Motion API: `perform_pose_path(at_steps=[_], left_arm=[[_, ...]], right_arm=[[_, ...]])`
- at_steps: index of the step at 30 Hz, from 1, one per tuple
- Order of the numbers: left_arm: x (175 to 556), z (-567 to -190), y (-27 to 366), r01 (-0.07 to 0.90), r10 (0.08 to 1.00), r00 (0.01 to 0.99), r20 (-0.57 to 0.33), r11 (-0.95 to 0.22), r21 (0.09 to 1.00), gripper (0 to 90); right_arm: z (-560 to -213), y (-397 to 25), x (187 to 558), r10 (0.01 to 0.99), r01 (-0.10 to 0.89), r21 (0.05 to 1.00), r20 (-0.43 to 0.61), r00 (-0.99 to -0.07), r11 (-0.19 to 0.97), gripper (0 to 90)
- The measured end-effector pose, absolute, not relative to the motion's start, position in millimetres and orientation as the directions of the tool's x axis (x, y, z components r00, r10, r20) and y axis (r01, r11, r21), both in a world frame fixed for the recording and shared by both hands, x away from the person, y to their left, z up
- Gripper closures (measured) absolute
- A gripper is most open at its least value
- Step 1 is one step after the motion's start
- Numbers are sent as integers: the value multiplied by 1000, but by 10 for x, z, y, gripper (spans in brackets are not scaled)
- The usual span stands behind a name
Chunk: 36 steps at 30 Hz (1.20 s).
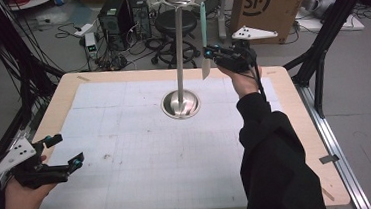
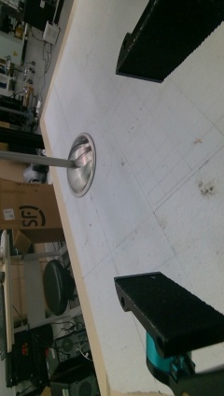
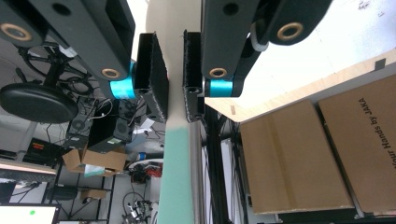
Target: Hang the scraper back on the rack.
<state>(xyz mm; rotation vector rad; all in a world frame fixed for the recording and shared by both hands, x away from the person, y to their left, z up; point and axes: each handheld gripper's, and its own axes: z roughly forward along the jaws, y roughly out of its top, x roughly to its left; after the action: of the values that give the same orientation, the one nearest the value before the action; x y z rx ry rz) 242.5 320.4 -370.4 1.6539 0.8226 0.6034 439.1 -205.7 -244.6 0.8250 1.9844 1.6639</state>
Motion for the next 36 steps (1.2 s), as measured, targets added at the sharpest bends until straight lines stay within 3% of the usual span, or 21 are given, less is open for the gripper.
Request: perform_pose_path(at_steps=[31, 36], left_arm=[[2444, -3714, 3214, 204, 779, 625, -38, -116, 972, 22], [2496, -3711, 3208, 202, 775, 630, -46, -106, 974, 22]], right_arm=[[-2478, -1965, 4411, 709, 168, 977, 28, -705, 129, 794], [-2459, -1969, 4377, 716, 148, 984, 30, -697, 103, 619]])
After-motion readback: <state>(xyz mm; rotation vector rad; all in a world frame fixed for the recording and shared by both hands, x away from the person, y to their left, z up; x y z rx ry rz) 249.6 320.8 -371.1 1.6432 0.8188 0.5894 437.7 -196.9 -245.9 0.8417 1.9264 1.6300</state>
